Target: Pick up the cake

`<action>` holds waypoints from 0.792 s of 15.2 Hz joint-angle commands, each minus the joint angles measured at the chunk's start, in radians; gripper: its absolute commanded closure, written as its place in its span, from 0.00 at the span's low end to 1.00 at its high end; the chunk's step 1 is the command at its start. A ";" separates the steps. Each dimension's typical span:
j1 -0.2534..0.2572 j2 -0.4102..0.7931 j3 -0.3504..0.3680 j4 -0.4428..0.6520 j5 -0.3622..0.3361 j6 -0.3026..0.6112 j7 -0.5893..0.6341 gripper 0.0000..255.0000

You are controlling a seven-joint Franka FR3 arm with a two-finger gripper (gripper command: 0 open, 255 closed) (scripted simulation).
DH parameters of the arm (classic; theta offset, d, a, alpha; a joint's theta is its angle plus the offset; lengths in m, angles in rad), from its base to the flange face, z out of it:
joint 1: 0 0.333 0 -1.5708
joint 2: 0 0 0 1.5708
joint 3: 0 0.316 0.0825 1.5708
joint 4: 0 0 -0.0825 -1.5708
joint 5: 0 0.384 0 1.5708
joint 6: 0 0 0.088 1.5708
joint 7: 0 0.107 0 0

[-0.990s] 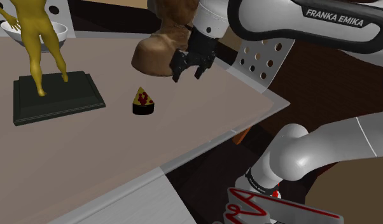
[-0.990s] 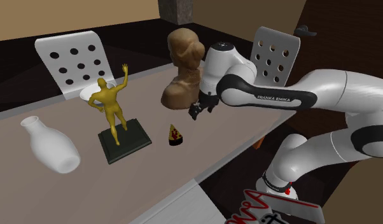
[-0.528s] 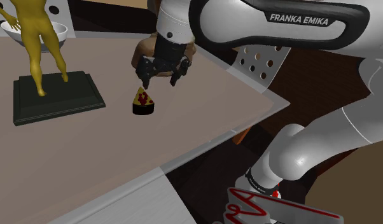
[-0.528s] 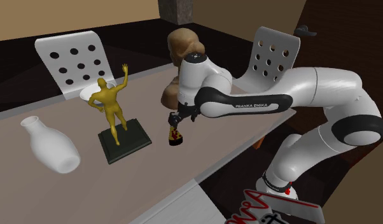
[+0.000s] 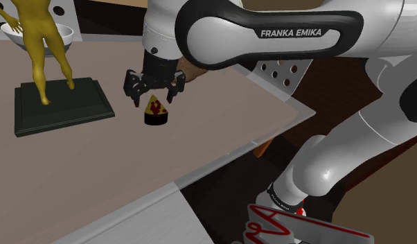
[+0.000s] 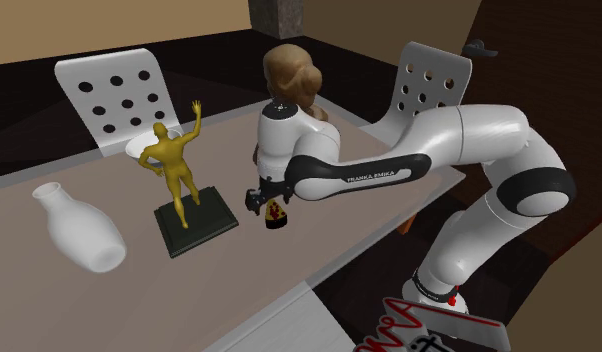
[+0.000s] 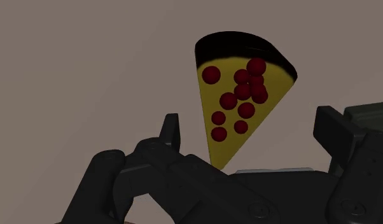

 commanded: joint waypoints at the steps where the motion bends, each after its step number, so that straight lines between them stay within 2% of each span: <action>1: 0.000 0.003 0.002 -0.025 -0.002 0.028 0.003 0.00; 5: 0.001 0.005 0.005 -0.057 -0.003 0.062 0.008 0.00; 6: 0.001 0.006 0.004 -0.059 -0.003 0.064 0.007 1.00; 12: 0.001 0.008 0.005 -0.056 -0.005 0.063 0.008 1.00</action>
